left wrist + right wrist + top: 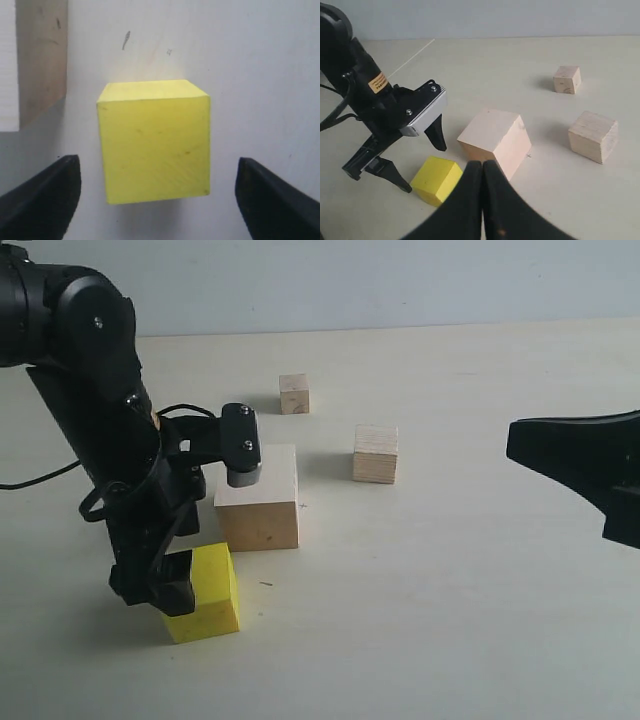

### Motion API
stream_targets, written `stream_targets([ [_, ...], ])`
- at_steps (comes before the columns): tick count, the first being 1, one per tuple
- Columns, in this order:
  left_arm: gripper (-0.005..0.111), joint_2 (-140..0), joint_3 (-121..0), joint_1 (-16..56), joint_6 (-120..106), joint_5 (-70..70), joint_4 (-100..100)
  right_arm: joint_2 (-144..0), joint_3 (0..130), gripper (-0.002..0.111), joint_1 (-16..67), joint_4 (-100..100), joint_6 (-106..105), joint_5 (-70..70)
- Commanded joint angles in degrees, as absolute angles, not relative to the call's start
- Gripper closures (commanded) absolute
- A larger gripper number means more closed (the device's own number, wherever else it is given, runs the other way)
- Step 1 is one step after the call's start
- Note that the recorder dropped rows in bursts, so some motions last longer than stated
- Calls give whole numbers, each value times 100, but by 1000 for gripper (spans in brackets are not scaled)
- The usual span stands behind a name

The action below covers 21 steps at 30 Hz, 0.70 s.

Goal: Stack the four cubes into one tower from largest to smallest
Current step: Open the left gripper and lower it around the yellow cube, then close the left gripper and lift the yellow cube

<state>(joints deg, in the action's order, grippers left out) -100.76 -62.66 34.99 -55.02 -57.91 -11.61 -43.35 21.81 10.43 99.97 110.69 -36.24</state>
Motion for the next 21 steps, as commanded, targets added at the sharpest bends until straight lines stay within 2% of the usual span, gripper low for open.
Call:
stream_targets([
  [1, 26, -10203, -6269, 3535, -5535, -5724, -1166, -4329, 2220, 108, 1062, 9995, 11099, -3628],
  [21, 26, -10604, -6269, 3535, -5535, -5502, -1360, -4340, 2220, 108, 1062, 9995, 11099, -3628],
])
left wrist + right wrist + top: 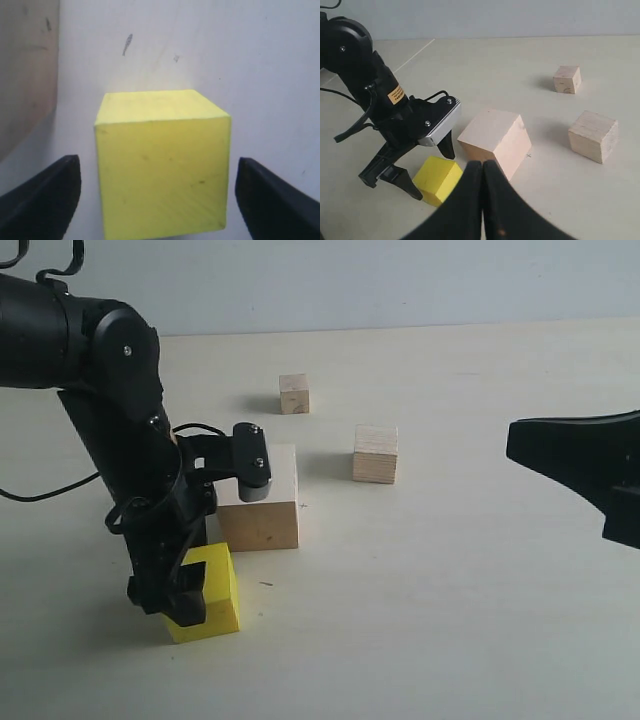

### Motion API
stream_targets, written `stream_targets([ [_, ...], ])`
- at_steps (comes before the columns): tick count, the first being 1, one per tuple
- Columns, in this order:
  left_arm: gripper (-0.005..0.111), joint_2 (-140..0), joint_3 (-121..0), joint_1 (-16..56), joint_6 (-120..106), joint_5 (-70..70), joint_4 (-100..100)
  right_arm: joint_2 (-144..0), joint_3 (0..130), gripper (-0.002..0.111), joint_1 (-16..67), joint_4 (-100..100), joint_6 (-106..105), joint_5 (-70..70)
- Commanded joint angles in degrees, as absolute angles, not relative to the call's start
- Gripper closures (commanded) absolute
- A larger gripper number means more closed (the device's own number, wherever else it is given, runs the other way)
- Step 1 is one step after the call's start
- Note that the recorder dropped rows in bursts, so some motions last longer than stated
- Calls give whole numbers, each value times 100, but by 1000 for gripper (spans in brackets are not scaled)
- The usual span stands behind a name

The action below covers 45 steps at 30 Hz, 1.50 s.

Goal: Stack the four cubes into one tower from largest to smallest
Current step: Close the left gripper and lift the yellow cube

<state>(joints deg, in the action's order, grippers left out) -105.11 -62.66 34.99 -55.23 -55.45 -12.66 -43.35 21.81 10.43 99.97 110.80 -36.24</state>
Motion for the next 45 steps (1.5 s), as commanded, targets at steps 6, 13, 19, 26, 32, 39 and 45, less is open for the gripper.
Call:
stream_targets([
  [6, 51, -10650, -6269, 3535, -5535, -5523, -1348, -4340, 2220, 108, 1062, 9995, 11099, -3628],
  [13, 106, -10510, -6269, 3535, -5545, -6347, -1253, -4340, 2220, 108, 1062, 9995, 11099, -3628],
  [19, 107, -9957, -6299, 3535, -5233, -6923, -904, -4340, 2220, 108, 1062, 9995, 11099, -3628],
  [26, 107, -9472, -7227, 3523, -4921, -6996, -242, -4341, 2220, 108, 1062, 9995, 11107, -3718],
  [32, 107, -9732, -8126, 3523, -4921, -6996, -105, -4341, 2220, 108, 1062, 9995, 11280, -3817],
  [39, 107, -10203, -8634, 3390, -5064, -6996, 0, -4341, 2220, 108, 1062, 9995, 11307, -3953],
  [45, 107, -10368, -8749, 3310, -5554, -6996, 0, -4341, 2220, 108, 1062, 9995, 11296, -4234],
])
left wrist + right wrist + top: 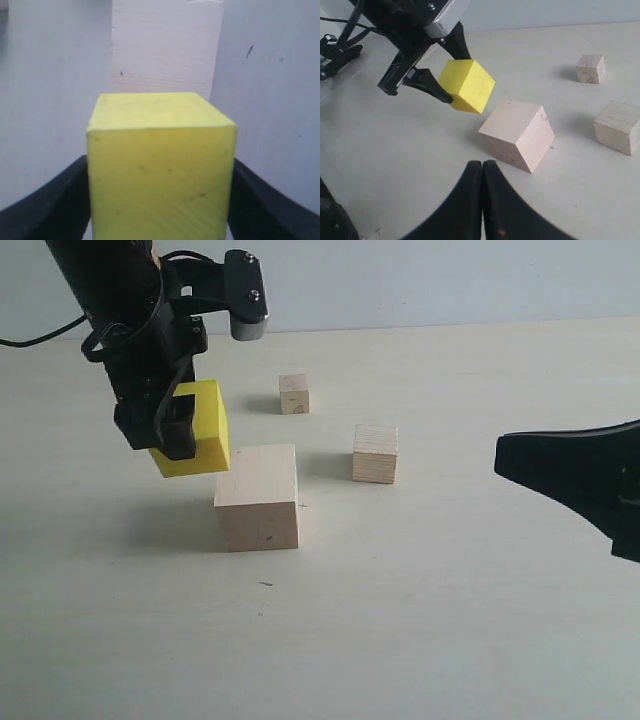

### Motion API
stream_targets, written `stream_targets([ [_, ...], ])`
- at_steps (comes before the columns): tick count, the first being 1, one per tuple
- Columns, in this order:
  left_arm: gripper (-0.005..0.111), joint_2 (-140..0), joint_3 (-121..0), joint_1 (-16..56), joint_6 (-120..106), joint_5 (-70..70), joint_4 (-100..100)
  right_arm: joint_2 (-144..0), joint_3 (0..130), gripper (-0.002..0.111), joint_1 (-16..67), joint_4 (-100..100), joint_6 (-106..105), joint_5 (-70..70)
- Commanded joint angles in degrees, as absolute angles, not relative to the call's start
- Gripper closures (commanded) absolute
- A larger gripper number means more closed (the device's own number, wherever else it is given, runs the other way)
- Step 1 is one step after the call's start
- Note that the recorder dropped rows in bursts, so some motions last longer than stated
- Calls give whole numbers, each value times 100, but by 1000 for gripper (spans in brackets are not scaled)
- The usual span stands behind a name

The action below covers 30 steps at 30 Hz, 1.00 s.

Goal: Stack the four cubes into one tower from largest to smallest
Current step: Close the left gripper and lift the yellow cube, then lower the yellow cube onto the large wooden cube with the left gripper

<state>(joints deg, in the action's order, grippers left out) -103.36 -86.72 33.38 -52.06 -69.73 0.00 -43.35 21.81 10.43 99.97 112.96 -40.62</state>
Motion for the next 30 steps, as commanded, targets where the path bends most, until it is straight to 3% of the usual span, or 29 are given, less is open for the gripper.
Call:
stream_targets([
  [1, 107, -10369, -8749, 3310, -5616, -6996, 0, -4341, 2220, 108, 1062, 9995, 11296, -4247],
  [30, 107, -11422, -9728, 3324, -5967, -6996, -557, -4341, 2220, 108, 1062, 9995, 11197, -4210],
])
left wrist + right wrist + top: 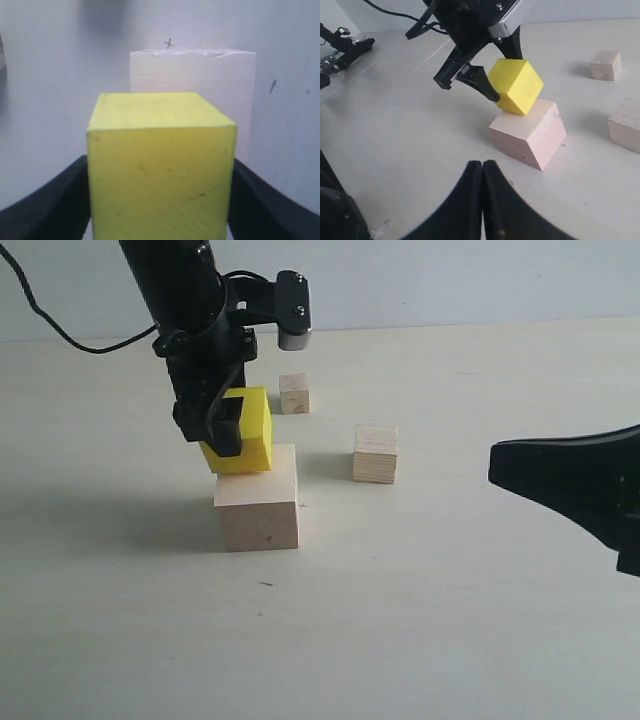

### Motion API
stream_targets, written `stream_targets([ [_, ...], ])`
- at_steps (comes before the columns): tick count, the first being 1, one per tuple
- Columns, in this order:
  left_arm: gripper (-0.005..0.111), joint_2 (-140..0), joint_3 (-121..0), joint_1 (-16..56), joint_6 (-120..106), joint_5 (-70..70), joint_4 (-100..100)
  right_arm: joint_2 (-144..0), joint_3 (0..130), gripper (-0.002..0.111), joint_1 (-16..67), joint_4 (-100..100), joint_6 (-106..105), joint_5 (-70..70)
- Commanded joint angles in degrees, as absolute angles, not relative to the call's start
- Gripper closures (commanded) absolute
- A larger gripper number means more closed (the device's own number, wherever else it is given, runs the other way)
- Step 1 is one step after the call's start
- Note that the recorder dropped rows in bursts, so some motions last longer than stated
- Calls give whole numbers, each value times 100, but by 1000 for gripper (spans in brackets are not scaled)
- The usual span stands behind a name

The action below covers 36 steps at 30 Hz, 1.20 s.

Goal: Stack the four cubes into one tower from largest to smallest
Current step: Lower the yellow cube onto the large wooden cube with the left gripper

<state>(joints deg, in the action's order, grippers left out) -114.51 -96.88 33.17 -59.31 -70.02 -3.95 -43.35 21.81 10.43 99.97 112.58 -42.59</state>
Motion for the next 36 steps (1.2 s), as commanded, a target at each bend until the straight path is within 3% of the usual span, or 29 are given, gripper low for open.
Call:
stream_targets([
  [1, 107, -11422, -9728, 3324, -5967, -6996, -697, -4341, 2220, 108, 1062, 9995, 11197, -4198],
  [36, 106, -11138, -9244, 3333, -6266, -6996, -897, -4341, 2220, 108, 1062, 9995, 11197, -4186],
])
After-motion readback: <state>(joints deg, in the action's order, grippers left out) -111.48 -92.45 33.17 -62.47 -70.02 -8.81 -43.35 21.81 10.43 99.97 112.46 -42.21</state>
